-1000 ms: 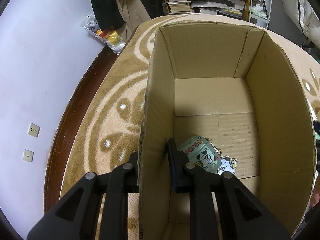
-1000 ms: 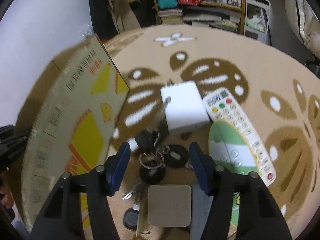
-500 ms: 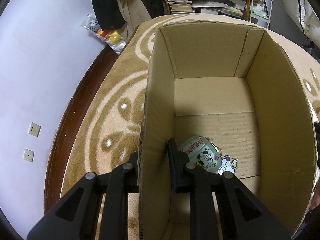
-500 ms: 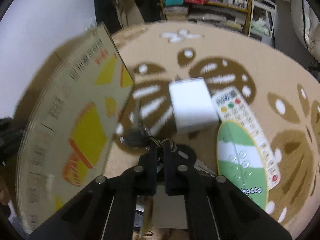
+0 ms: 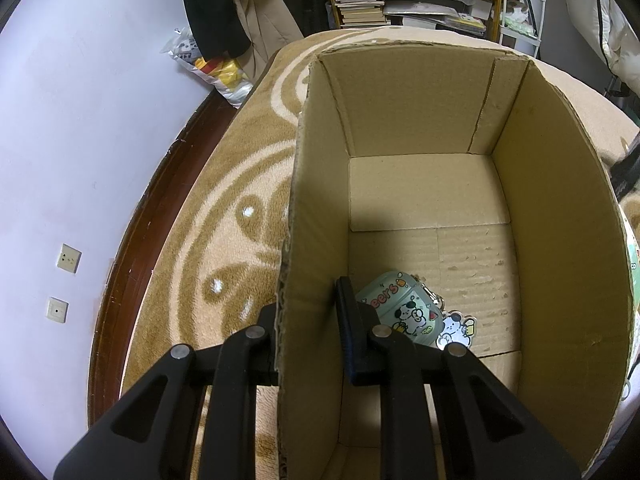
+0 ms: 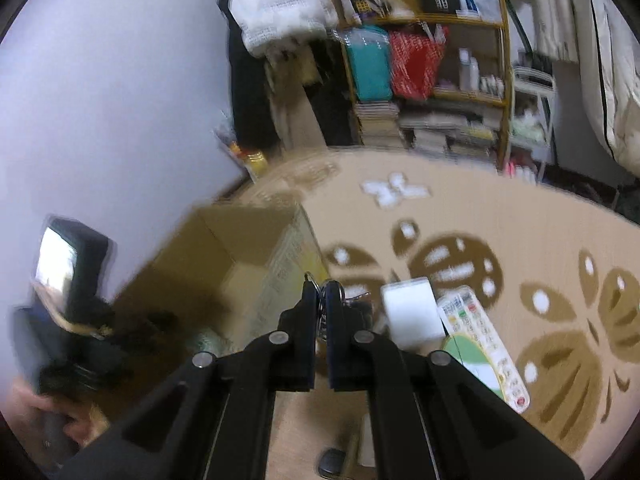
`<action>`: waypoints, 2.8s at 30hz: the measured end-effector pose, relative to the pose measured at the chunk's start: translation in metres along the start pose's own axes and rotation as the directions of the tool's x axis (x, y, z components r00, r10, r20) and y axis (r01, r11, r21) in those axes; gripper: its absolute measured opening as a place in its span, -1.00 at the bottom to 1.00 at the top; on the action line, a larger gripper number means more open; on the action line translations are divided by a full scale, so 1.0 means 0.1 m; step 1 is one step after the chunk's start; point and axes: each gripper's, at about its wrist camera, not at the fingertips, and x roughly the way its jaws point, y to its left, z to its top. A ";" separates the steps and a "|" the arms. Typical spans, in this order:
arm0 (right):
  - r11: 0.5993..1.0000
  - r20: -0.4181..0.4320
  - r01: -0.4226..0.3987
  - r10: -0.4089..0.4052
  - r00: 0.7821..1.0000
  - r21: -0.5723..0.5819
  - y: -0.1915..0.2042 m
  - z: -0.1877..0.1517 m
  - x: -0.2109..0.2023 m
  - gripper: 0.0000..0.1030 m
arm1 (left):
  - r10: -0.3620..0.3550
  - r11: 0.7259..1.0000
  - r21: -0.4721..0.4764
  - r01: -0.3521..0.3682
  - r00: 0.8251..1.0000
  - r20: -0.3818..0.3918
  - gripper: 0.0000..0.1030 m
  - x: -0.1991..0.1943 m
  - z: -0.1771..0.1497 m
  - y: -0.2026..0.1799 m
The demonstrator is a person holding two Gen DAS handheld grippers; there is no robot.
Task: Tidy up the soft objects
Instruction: 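Carry the keys over the box and release them inside, then lower the right gripper onto the white charger and close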
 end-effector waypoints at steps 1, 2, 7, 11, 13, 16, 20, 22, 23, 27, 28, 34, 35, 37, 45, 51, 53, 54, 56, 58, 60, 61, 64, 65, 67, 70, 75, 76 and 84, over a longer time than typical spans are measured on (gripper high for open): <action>1.000 0.038 -0.012 0.012 0.999 -0.015 0.07 0.06 -0.09 -0.90 | -0.001 1.000 0.000 0.001 1.000 0.000 -0.64 0.00 0.00 0.00; 0.999 0.060 -0.023 0.024 0.998 -0.023 0.11 0.10 -0.14 -0.90 | 0.000 1.000 0.000 0.000 1.000 0.000 -0.64 0.00 0.00 0.00; 0.993 0.116 -0.098 0.105 0.988 -0.066 0.37 0.19 -0.39 -0.90 | 0.003 1.000 0.003 -0.003 1.000 0.000 -0.64 0.00 0.00 0.00; 0.985 0.113 -0.141 0.152 0.982 -0.104 0.55 0.16 -0.42 -0.90 | 0.004 1.000 0.003 -0.004 1.000 0.001 -0.64 0.00 0.00 -0.01; 0.981 0.101 -0.155 0.167 0.981 -0.117 0.60 0.13 -0.41 -0.90 | 0.004 1.000 0.005 -0.004 1.000 0.001 -0.64 0.00 0.00 -0.01; 0.974 0.064 -0.197 0.205 0.977 -0.115 0.65 0.07 -0.33 -0.90 | 0.005 1.000 0.004 -0.005 1.000 0.000 -0.64 0.01 0.00 -0.01; 0.970 0.026 -0.207 0.212 0.977 -0.130 0.69 0.02 -0.26 -0.90 | 0.016 1.000 -0.005 -0.016 1.000 -0.001 -0.64 0.01 0.00 -0.01; 0.968 0.003 -0.209 0.211 0.977 -0.137 0.71 -0.01 -0.21 -0.90 | 0.016 1.000 -0.004 -0.016 1.000 -0.001 -0.64 0.01 0.00 -0.01; 0.968 -0.008 -0.209 0.210 0.978 -0.140 0.71 -0.03 -0.20 -0.90 | 0.016 1.000 -0.005 -0.016 1.000 -0.001 -0.64 0.01 0.00 -0.01; 0.971 -0.046 -0.197 0.192 0.980 -0.139 0.70 -0.09 -0.08 -0.90 | 0.016 1.000 -0.005 -0.016 1.000 -0.001 -0.64 0.01 0.00 -0.01; 0.972 -0.053 -0.195 0.189 0.981 -0.134 0.68 -0.10 -0.06 -0.90 | 0.016 1.000 -0.005 -0.016 1.000 -0.001 -0.64 0.01 0.00 -0.01; 0.978 -0.074 -0.175 0.168 0.983 -0.110 0.59 -0.13 0.02 -0.89 | 0.016 1.000 -0.005 -0.016 1.000 -0.001 -0.64 0.01 0.00 -0.01; 0.979 -0.076 -0.173 0.166 0.983 -0.107 0.59 -0.13 0.03 -0.88 | 0.016 1.000 -0.005 -0.016 1.000 -0.001 -0.64 0.01 0.00 -0.01; 0.981 -0.079 -0.169 0.161 0.984 -0.101 0.57 -0.13 0.05 -0.88 | 0.017 1.000 -0.004 -0.017 1.000 -0.001 -0.64 0.01 0.00 -0.01; 0.982 -0.044 -0.144 0.140 0.989 -0.119 0.56 -0.10 0.01 -0.87 | 0.042 0.999 0.012 -0.042 0.999 0.001 -0.64 -0.01 0.00 -0.04; 0.990 -0.010 -0.084 0.083 0.996 -0.111 0.41 -0.02 -0.01 -0.57 | 0.063 0.998 0.029 -0.063 0.998 -0.008 -0.64 -0.03 -0.01 -0.07; 0.993 0.003 -0.064 0.065 0.998 -0.097 0.34 0.00 -0.01 -0.15 | 0.065 0.997 0.030 -0.064 0.998 -0.014 -0.64 -0.04 -0.01 -0.07; 0.995 0.010 -0.052 0.054 0.999 -0.089 0.29 0.01 -0.01 -0.07 | 0.064 0.998 0.029 -0.064 0.998 -0.015 -0.64 -0.05 -0.01 -0.06; 0.997 0.014 -0.032 0.033 0.999 -0.077 0.19 0.03 0.00 0.07 | 0.064 0.998 0.028 -0.063 0.998 -0.019 -0.64 -0.05 -0.01 -0.06; 0.998 0.009 -0.012 0.013 1.000 -0.065 0.10 0.05 0.02 0.15 | 0.066 0.997 0.030 -0.066 0.998 -0.022 -0.64 -0.06 -0.01 -0.06; 0.999 0.006 0.008 -0.007 1.000 -0.051 0.01 0.06 0.04 0.29 | 0.068 0.997 0.031 -0.067 0.997 -0.022 -0.64 -0.07 -0.01 -0.07; 0.999 0.005 0.016 -0.016 1.000 -0.040 -0.05 0.06 0.06 0.37 | 0.068 0.997 0.030 -0.067 0.997 -0.022 -0.64 -0.07 -0.01 -0.07; 0.999 0.003 0.036 -0.036 0.999 -0.015 -0.18 0.06 0.10 0.62 | 0.067 0.997 0.030 -0.067 0.998 -0.022 -0.64 -0.07 -0.01 -0.07; 0.999 0.001 0.044 -0.044 0.999 -0.008 -0.22 0.05 0.11 0.70 | 0.068 0.997 0.031 -0.067 0.997 -0.022 -0.64 -0.07 -0.01 -0.07; 0.999 -0.007 0.055 -0.055 0.998 0.001 -0.29 0.04 0.16 0.76 | 0.067 0.997 0.030 -0.066 0.998 -0.022 -0.64 -0.07 -0.01 -0.07; 0.997 -0.038 0.073 -0.072 0.997 0.013 -0.39 0.01 0.25 0.79 | 0.068 0.997 0.031 -0.068 0.997 -0.023 -0.64 -0.07 -0.01 -0.07; 0.993 -0.078 0.115 -0.114 0.990 0.012 -0.53 -0.06 0.42 0.79 | 0.068 0.997 0.031 -0.067 0.997 -0.023 -0.64 -0.07 -0.01 -0.07; 0.992 -0.082 0.123 -0.122 0.989 0.010 -0.56 -0.07 0.46 0.79 | 0.068 0.997 0.031 -0.067 0.997 -0.022 -0.64 -0.07 -0.01 -0.07; 0.992 -0.103 0.111 -0.105 0.989 0.054 -0.77 -0.10 0.71 0.77 | 0.069 0.997 0.032 -0.068 0.997 -0.022 -0.64 -0.07 -0.02 -0.07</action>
